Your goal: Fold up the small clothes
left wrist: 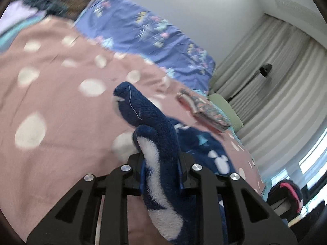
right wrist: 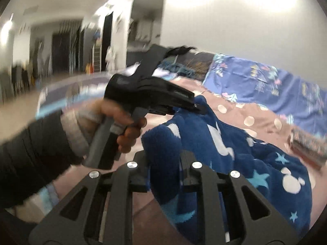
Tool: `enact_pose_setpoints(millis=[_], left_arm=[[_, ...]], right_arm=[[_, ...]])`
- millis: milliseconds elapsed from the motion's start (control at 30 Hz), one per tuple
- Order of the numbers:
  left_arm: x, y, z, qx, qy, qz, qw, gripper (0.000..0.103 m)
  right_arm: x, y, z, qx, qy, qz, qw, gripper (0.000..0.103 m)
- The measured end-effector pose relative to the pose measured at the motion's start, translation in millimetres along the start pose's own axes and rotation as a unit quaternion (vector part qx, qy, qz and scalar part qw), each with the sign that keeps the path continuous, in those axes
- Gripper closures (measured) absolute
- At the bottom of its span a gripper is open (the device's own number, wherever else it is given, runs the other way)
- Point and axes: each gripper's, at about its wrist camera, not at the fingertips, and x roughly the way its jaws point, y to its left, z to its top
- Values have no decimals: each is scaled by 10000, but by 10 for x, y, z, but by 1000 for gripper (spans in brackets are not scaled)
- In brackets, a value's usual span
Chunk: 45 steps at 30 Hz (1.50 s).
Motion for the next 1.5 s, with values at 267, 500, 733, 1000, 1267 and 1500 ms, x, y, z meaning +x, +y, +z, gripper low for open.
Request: enact_pose_setpoints(millis=[267, 500, 733, 1000, 1267, 1500], left_arm=[[448, -1228, 321, 977, 223, -171, 9948, 79], [1301, -2258, 220, 1920, 890, -60, 9773, 79], [2692, -2810, -390, 2699, 2030, 898, 9370, 73], [3011, -2882, -706, 3151, 2361, 1142, 9121, 50], [2031, -2989, -433, 3420, 1350, 841, 9262, 48], [1846, -2535, -732, 3840, 1482, 1532, 8984, 40]], right_arm=[[-812, -1133, 12, 1782, -728, 55, 9813, 85], [-1459, -2104, -551, 3262, -1044, 32, 9395, 85], [-1698, -2876, -1462, 4605, -680, -115, 8850, 85], [-1567, -3204, -2372, 5848, -261, 501, 8092, 82], [-1583, -3251, -2169, 5632, -387, 791, 8216, 83], [-1502, -3141, -2032, 5241, 74, 627, 8493, 74]])
